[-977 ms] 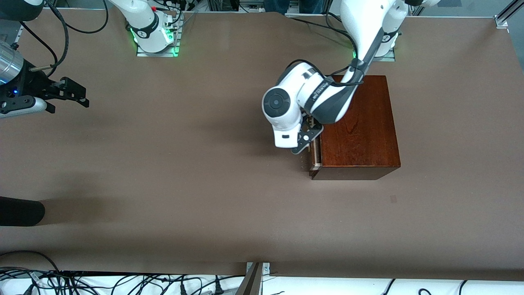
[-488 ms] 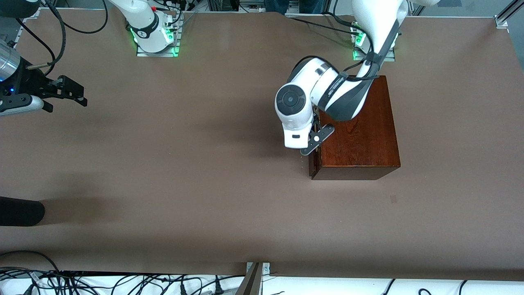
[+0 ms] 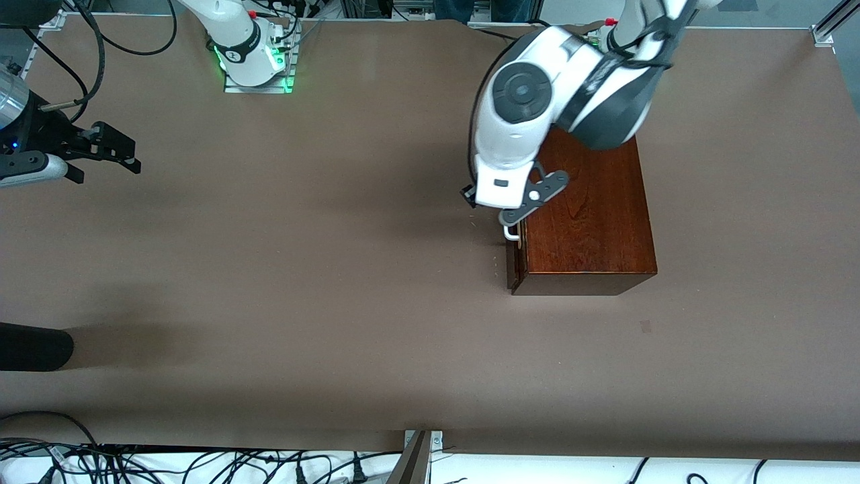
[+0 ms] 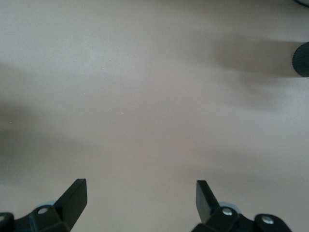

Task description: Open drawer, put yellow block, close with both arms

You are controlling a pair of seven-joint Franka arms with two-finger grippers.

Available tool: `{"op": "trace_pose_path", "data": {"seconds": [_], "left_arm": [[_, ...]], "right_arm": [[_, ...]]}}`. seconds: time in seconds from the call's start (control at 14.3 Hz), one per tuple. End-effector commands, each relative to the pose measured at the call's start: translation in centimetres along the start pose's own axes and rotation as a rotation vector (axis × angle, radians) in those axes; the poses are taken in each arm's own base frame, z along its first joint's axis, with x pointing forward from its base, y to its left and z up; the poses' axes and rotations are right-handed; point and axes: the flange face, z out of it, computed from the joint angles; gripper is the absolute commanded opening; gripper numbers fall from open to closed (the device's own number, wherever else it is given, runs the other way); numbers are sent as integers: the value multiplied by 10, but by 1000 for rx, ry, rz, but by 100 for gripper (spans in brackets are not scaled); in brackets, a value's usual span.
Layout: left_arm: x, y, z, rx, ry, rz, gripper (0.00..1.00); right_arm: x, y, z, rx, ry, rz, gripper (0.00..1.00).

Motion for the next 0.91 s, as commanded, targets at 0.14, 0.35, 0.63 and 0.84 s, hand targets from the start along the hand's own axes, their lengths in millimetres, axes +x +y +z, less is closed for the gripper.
{"op": "trace_pose_path", "data": {"seconds": [0.14,0.35,0.63,0.84], "left_arm": [[60,-99,-63,-39,-71,168,100],[87,-159,-85,-51,-70,305,100],[118,-229,-103,-54,-54,449,100],[143,-276,-110,-78,-33,546,100]], "right_arm": [[-5,-2,-11,-2,-4,2,100],[-5,-1,-11,-4,-5,-4,100],[-9,8,-11,0,-18,26,100],[-10,10,-13,-20,-16,26,100]]}}
